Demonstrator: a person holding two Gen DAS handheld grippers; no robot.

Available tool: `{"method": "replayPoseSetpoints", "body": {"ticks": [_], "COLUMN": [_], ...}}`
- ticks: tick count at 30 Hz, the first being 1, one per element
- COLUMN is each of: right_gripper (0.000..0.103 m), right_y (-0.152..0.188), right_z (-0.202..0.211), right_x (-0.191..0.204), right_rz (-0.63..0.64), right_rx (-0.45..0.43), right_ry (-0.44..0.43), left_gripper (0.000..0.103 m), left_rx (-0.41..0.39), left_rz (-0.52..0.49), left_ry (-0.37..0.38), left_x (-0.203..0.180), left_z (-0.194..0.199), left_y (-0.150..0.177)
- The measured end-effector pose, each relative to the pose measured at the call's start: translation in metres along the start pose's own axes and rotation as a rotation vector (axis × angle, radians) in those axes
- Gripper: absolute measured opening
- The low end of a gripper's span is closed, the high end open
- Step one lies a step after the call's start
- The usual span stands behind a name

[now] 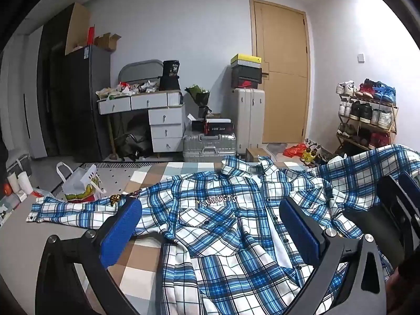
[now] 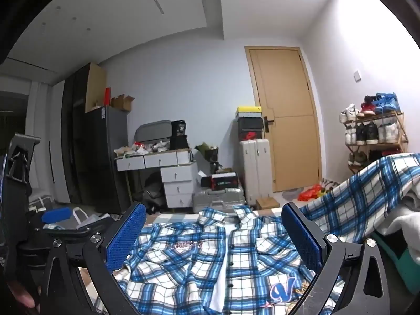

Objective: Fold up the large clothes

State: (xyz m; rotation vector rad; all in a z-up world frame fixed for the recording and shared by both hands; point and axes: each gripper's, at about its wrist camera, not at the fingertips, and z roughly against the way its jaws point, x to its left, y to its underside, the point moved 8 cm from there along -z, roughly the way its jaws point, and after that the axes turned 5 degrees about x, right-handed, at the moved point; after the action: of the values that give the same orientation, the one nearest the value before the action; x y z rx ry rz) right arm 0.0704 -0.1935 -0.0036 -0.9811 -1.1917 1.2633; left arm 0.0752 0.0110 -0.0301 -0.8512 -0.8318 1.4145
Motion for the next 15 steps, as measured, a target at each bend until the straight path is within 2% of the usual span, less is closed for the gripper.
{"method": "replayPoseSetpoints", "body": {"ticks": [15], "right_gripper": [0.103], "right_y": [0.0053], "right_z": [-0.0029], "right_x": [0.0047], "right_rz": [0.008], "right_rx": [0.017], "right_ry": [-0.015], "left_gripper": [0.102], "left_rx": [0.005], "left_rz": [-0.011], "left_ry": [-0.004], "left_x": [-0.0010], "left_z": [-0.0004], "left_y": [0.0040]}}
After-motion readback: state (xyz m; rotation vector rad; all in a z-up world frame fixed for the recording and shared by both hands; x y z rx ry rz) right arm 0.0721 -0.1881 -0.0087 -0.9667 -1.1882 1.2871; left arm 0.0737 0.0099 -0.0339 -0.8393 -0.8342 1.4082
